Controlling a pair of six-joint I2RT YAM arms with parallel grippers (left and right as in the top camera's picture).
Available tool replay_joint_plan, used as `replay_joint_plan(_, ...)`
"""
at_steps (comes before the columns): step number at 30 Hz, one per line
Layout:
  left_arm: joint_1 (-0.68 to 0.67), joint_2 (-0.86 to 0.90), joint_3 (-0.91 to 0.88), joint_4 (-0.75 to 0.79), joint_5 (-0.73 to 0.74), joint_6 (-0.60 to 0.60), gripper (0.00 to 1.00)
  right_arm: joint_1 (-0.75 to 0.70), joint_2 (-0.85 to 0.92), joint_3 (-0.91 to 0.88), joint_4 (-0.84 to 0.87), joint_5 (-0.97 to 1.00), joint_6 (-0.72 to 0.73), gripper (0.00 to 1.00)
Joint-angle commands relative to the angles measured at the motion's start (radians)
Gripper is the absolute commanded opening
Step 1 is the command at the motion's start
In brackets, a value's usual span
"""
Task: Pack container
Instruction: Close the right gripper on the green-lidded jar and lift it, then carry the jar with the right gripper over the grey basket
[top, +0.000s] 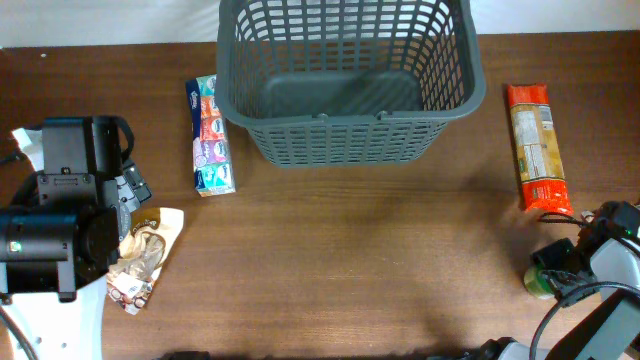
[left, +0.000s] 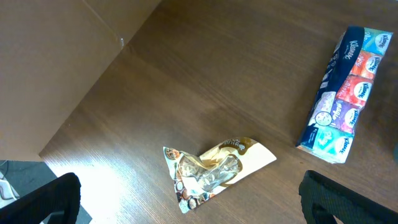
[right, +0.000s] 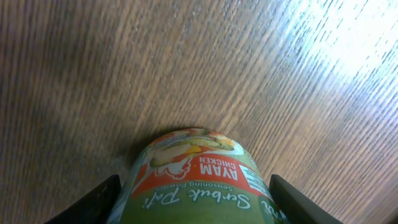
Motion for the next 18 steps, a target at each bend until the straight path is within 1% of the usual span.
replay_joint_plan(1,0.005,-0.004,0.009,0.001,0.011,-0.002,0.99,-0.005,0.005,0.049,-0.036,0.004,0.008,0.04)
replay_joint_plan(5,0.005,-0.004,0.009,0.001,0.011,-0.002,1.00,-0.005,0.005,0.171,-0.120,-0.018,0.007,0.04)
replay_joint_plan(9,0.005,-0.004,0.009,0.001,0.011,-0.002,1.00,-0.004,0.003,0.359,-0.229,-0.079,-0.005,0.04)
replay_joint_plan(14,0.005,-0.004,0.009,0.001,0.011,-0.002,0.99,-0.004,0.003,0.658,-0.340,-0.281,-0.079,0.04)
replay_joint_plan(18,0.005,-0.004,0.009,0.001,0.010,-0.002,1.00,0.015,0.003,0.893,-0.394,-0.489,-0.079,0.04)
